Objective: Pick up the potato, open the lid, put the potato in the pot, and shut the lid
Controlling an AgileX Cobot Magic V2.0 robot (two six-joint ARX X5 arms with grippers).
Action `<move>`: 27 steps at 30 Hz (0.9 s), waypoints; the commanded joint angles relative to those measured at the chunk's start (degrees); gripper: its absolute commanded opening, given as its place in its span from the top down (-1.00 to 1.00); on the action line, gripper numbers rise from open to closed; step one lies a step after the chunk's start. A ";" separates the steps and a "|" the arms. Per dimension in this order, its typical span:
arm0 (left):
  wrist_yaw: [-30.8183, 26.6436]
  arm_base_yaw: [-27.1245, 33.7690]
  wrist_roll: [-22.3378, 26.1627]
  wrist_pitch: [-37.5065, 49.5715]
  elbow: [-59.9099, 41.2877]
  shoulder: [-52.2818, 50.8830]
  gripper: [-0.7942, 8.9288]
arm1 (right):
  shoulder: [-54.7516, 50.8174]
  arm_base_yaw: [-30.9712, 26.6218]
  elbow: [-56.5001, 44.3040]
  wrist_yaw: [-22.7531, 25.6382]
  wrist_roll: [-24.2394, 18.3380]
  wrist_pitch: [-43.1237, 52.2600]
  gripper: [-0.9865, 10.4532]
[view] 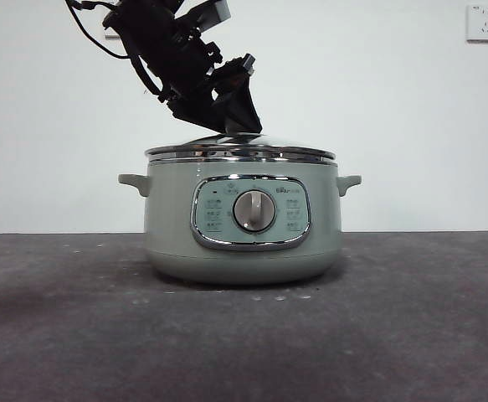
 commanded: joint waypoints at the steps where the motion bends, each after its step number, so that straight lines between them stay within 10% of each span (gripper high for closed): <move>1: 0.59 0.00 -0.28 2.16 0.87 -0.42 0.85 | -0.20 0.00 -0.50 0.24 0.37 -1.49 0.06; 27: 0.61 -0.26 -0.57 -0.70 0.87 1.97 0.85 | -0.17 0.00 -0.50 0.26 -0.02 -1.49 0.06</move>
